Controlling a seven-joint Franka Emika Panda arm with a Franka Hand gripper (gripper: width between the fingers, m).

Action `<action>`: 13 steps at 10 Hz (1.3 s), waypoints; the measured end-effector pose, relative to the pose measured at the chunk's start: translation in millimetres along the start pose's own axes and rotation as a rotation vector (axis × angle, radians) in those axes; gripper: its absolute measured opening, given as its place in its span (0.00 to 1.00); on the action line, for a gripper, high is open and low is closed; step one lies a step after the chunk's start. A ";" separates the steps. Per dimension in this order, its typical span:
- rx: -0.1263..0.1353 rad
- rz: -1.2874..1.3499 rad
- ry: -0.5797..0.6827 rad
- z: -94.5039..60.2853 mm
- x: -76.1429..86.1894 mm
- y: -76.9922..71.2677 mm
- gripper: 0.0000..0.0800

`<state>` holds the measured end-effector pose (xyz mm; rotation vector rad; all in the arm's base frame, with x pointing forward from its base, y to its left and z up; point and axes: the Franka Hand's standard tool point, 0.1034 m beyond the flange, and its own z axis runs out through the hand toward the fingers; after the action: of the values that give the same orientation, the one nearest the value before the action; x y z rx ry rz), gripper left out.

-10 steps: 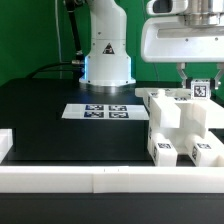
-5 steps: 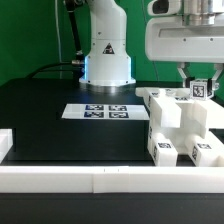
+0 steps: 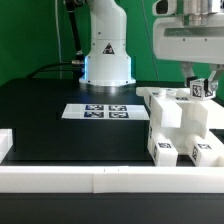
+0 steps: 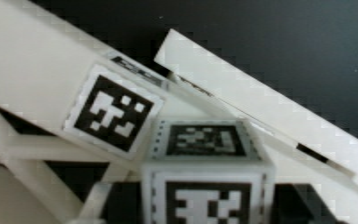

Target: Assemble chair

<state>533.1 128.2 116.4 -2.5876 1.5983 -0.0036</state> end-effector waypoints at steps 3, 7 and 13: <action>0.003 0.167 -0.007 -0.1 0.1 -0.1 0.36; 0.006 0.411 -0.021 -0.2 0.0 -0.3 0.36; 0.001 0.553 -0.034 0.5 -1.4 0.2 0.57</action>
Offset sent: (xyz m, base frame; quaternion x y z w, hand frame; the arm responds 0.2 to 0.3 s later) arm 0.0000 0.0000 0.0000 0.0000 0.0000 0.1938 0.9810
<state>532.3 129.4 115.9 -2.0434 2.2302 0.0800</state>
